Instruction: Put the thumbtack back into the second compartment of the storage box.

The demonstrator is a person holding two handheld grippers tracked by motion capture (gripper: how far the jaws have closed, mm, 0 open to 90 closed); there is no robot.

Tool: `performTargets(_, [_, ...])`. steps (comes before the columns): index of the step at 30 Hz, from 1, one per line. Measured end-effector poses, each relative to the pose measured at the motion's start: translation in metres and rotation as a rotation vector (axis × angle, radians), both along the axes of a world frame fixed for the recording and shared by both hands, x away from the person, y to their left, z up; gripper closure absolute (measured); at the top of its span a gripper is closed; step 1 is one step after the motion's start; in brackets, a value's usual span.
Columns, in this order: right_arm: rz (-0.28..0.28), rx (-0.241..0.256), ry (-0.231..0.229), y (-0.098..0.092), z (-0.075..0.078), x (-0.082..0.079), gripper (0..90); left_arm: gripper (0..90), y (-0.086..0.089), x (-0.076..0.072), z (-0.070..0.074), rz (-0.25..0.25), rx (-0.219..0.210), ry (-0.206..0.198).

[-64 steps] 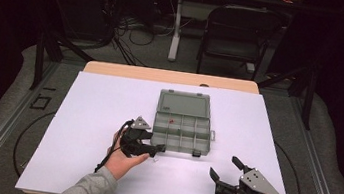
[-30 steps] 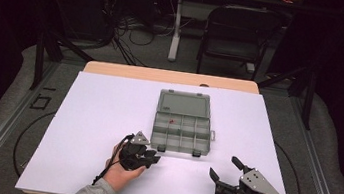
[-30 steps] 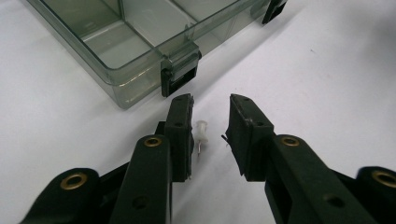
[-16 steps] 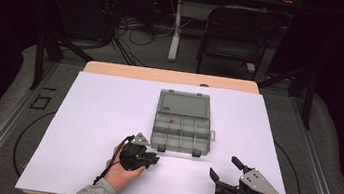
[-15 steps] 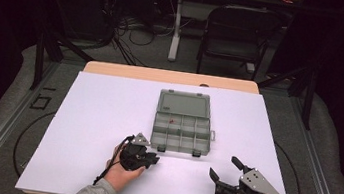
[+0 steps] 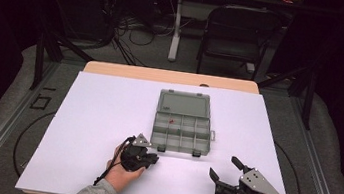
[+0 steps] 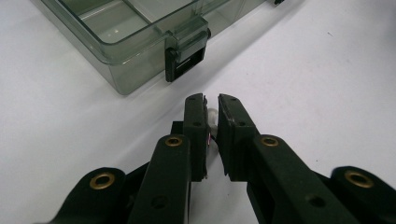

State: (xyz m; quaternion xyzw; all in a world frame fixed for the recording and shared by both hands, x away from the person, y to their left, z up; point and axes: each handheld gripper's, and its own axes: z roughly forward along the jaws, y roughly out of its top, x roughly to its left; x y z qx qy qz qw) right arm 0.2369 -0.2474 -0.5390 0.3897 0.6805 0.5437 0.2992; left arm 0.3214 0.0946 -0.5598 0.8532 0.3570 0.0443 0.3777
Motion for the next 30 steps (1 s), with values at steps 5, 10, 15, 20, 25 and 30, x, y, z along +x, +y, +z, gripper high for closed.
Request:
performTargets(5, [-0.001,0.001,0.0,0.0,0.0,0.0,14.7,82.1,0.001,0.001,-0.001,0.004,-0.018,0.007])
performTargets(10, [-0.001,0.0,0.0,0.0,0.0,0.0,14.7,82.2,0.002,0.002,-0.001,0.01,-0.036,0.024])
performTargets(15, [-0.001,0.0,0.0,0.0,0.0,0.0,14.8,82.2,0.004,0.003,0.0,0.01,-0.039,0.021])
performTargets(20, [0.0,0.002,0.001,0.0,0.0,0.0,14.8,82.2,0.006,0.002,0.005,0.015,-0.059,0.018])
performTargets(25, [-0.001,0.002,0.001,0.0,0.0,0.0,14.8,82.2,0.008,0.0,0.011,0.016,-0.08,0.003])
performTargets(30, [-0.007,0.003,0.004,-0.001,0.0,0.0,14.8,82.2,0.012,0.0,0.018,0.018,-0.094,-0.014])
